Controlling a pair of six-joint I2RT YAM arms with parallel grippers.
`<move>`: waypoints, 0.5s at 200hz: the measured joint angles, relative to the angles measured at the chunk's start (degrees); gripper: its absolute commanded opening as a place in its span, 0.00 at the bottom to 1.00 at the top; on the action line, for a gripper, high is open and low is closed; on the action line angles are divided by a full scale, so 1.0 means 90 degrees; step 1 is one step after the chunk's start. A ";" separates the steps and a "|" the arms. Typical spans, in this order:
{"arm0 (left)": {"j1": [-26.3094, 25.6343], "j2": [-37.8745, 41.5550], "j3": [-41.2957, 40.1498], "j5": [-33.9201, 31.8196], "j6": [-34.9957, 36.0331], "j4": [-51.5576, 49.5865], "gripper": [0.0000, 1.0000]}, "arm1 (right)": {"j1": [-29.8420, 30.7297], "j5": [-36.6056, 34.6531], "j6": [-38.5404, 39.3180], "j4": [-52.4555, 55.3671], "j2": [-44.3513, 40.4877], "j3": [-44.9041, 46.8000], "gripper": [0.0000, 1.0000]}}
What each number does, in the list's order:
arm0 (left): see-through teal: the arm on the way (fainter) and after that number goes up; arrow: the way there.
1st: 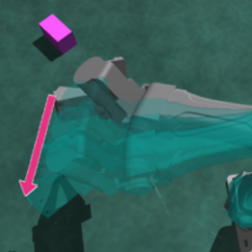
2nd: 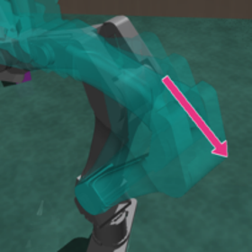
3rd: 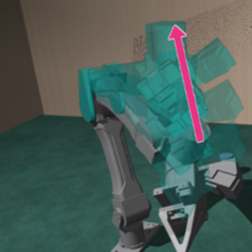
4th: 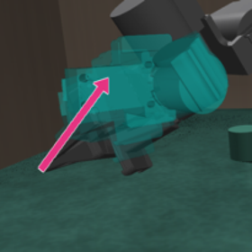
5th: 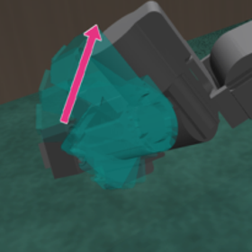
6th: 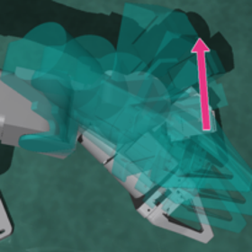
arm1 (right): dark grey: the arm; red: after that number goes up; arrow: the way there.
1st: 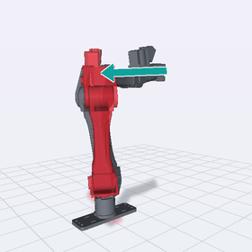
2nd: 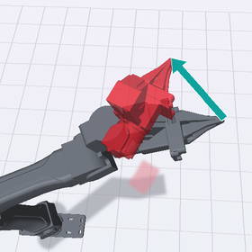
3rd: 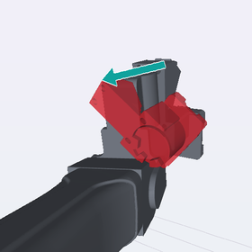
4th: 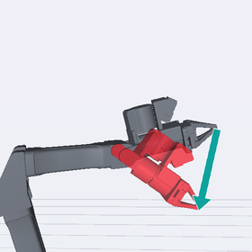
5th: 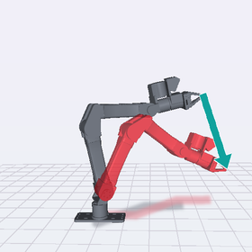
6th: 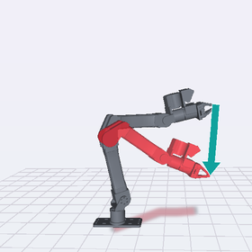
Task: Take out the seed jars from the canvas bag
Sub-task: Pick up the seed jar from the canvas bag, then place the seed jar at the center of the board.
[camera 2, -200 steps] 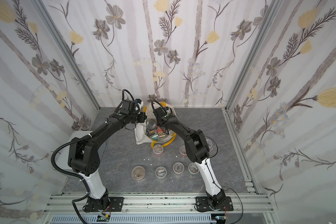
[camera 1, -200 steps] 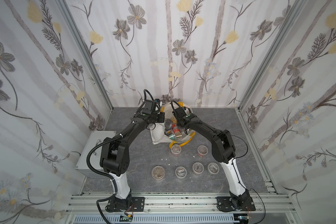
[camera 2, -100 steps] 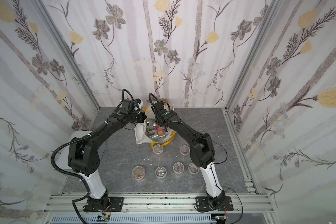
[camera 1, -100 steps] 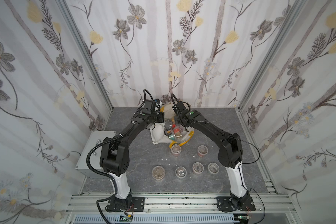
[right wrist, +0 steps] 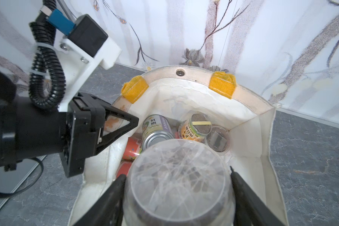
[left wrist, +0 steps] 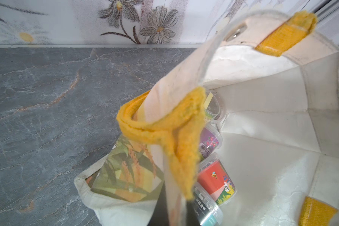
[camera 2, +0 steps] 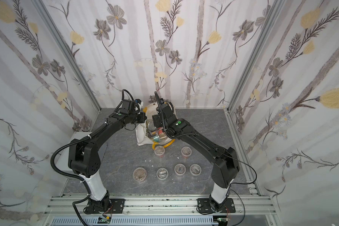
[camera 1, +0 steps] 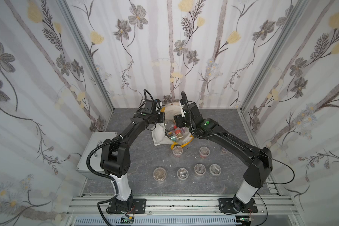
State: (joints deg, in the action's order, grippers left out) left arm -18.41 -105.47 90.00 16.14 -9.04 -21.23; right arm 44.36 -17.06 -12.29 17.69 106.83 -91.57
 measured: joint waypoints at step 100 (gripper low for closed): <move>0.0119 -0.0204 0.0197 0.0000 -0.0223 -0.0053 0.00 | 0.0760 0.0692 -0.0165 -0.2419 -0.2739 0.4231 0.64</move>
State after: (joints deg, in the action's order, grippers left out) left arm -17.34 -107.31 91.77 16.14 -11.05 -21.71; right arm 51.20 -10.83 -13.78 -4.08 82.17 -53.49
